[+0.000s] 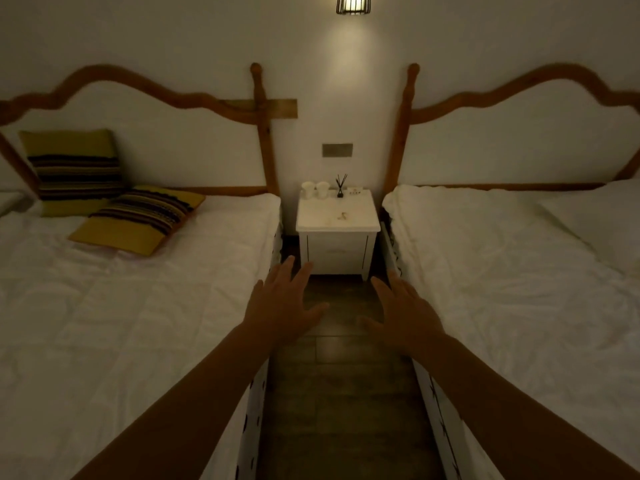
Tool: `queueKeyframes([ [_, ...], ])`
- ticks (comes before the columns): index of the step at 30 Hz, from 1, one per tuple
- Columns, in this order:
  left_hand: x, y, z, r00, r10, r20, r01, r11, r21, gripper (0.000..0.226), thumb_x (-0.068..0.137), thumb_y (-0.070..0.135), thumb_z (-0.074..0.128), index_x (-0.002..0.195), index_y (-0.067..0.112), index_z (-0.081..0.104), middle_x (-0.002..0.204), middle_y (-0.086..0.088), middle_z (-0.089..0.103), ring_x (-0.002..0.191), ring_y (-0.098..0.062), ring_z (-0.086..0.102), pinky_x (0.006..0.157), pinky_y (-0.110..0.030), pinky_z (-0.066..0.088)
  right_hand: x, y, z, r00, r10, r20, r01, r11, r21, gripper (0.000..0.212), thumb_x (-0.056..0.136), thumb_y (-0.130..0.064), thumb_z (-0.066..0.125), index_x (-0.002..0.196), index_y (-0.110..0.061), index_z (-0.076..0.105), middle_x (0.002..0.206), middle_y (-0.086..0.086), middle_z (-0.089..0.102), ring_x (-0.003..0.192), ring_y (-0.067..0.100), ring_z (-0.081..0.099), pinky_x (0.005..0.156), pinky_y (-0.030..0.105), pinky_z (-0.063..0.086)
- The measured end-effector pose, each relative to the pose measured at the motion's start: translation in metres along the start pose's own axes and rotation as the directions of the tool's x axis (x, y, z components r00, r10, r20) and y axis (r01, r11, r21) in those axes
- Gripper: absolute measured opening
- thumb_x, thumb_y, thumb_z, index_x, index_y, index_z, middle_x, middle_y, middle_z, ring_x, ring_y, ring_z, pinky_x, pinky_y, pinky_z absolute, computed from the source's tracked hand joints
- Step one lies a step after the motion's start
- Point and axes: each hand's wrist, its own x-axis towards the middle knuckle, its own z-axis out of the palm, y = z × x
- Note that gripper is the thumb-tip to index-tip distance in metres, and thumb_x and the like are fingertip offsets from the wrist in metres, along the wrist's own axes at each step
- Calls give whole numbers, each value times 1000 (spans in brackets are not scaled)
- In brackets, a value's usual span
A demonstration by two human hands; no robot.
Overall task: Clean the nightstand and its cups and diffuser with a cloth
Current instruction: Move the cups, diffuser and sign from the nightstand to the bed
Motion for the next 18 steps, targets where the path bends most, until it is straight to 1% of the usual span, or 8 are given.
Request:
queueKeyframes([
  [3,45,-10,9,999,2,49,-2,1000,3,90,81,76,41,151,33,3,162,-7,4,147,-30,9,113,-57,24,51,5,3,1000,-3,13,2,1000,14,96,78,-78,44,152,-35,1,163,0,-7,149,27,3,116,53,22],
  [6,103,-17,18,996,10,85,-10,1000,-4,90,83,74,43,152,31,4,162,-7,3,148,-30,8,115,-55,23,111,15,3,999,7,37,-8,999,33,94,80,-74,50,152,-33,6,163,1,-2,149,28,5,115,52,22],
  [9,168,-20,28,996,5,87,-5,1000,1,90,84,73,44,152,32,3,162,-8,4,147,-30,9,116,-53,22,175,28,1,999,-1,46,-1,999,43,93,80,-68,56,152,-31,12,163,3,4,148,29,9,115,52,24],
  [12,226,-21,34,996,-29,88,30,999,-15,89,84,72,44,152,31,4,162,-8,7,147,-30,11,116,-51,22,242,45,-10,997,-16,71,13,999,49,94,80,-69,56,152,-31,9,163,2,7,147,30,13,115,53,26],
  [14,262,-23,34,994,-48,101,51,998,-32,89,84,71,46,152,31,5,162,-8,8,147,-29,12,116,-50,23,285,51,-22,995,-50,85,45,997,58,93,80,-68,57,151,-30,10,161,3,12,146,30,17,114,54,29],
  [16,308,-28,33,993,-62,96,67,997,-43,89,84,70,47,152,29,7,161,-8,10,146,-29,15,115,-51,25,337,58,-34,993,-70,97,64,996,62,92,81,-66,58,151,-29,12,161,5,15,144,30,20,113,53,30],
  [18,326,-32,29,996,-42,73,45,998,-39,88,83,69,48,151,27,11,160,-8,15,144,-29,19,113,-51,29,356,56,-42,994,-70,82,65,996,65,89,81,-64,58,150,-29,14,160,5,17,143,30,23,112,53,31],
])
